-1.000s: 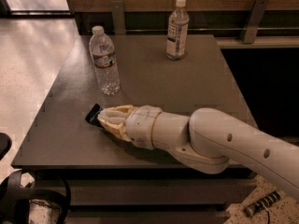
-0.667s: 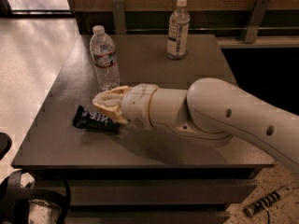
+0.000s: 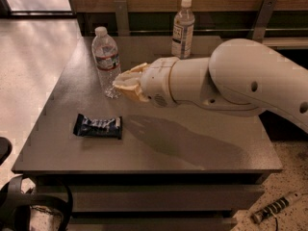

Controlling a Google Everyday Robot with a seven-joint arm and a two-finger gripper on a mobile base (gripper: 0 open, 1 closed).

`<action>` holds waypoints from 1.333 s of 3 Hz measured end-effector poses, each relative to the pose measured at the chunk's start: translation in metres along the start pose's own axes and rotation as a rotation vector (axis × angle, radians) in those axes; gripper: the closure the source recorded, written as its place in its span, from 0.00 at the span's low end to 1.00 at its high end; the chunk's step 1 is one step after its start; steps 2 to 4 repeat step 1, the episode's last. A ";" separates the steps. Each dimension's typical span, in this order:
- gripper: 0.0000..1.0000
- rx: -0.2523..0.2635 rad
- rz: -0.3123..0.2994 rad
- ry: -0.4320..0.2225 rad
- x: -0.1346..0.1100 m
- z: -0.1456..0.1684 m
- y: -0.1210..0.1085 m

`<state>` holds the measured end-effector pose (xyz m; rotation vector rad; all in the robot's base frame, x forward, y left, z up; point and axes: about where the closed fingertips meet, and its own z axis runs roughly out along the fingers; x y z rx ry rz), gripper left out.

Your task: Pick rxbar blueberry

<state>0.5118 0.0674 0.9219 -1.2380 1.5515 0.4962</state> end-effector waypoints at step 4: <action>0.85 0.002 -0.005 0.005 -0.001 -0.001 -0.001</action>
Offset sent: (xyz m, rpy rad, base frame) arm 0.0000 0.0000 0.0000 0.0000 0.0000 0.0000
